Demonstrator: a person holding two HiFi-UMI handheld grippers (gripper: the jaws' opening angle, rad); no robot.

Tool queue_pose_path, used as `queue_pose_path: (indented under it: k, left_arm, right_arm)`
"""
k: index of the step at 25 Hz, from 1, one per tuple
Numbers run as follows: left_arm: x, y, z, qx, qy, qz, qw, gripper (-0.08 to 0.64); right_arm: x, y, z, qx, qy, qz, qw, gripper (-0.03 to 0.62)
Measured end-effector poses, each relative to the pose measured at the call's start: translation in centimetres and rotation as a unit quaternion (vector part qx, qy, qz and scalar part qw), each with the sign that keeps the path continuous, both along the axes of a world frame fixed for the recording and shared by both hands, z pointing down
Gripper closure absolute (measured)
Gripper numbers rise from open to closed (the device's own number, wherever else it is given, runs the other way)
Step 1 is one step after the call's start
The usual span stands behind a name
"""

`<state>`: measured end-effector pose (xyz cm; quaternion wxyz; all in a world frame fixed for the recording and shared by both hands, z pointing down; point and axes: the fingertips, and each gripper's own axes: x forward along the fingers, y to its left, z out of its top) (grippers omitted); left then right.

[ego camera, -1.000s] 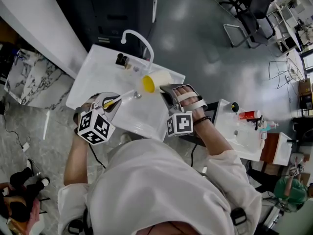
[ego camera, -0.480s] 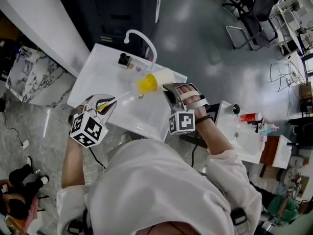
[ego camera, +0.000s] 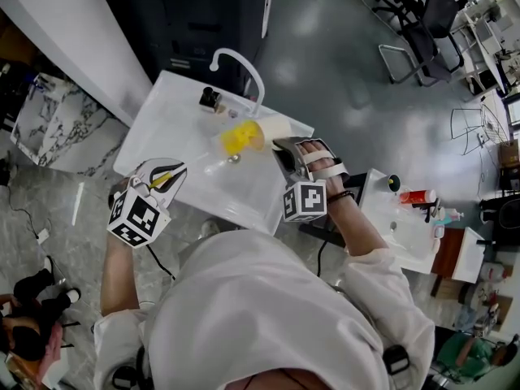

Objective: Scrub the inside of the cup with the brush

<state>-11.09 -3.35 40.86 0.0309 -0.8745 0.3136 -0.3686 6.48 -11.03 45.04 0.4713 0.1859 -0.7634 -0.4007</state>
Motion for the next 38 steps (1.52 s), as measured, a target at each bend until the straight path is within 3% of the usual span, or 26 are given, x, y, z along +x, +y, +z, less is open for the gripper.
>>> queue_pose_path:
  k: [5,11,17,26,32,38]
  left_arm:
    - [-1.2,0.3,0.4,-0.004,0.002,-0.016,0.9999,0.52]
    - [-2.4,0.1,0.4,-0.003,0.01,-0.038,0.9992,0.52]
    - [-3.0,-0.2,0.2,-0.003,0.015,-0.053,0.9985,0.52]
    - [-3.6,-1.0,0.0,-0.001,0.037,-0.082,0.996,0.52]
    - [-3.9,-1.2,0.6,-0.008,0.047,-0.1,0.9938,0.52]
    - [-4.7,-1.3,1.4,-0.02,0.049,-0.115,0.992,0.52]
  right_arm:
    - [-0.4,-0.2,0.3,-0.018,-0.028,0.011,0.999,0.549]
    - [-0.7,-0.9,0.6,-0.081,-0.125,0.044,0.988,0.549]
    - [-1.4,-1.6,2.1,-0.152,-0.229,0.073,0.959,0.549]
    - [-3.3,-2.4,4.3,-0.221,-0.375,0.078,0.897,0.549]
    - [-3.7,-3.2,9.5,-0.256,-0.415,0.112,0.866,0.549]
    - [-4.6,-3.5,15.2,-0.284,-0.412,0.137,0.855,0.549]
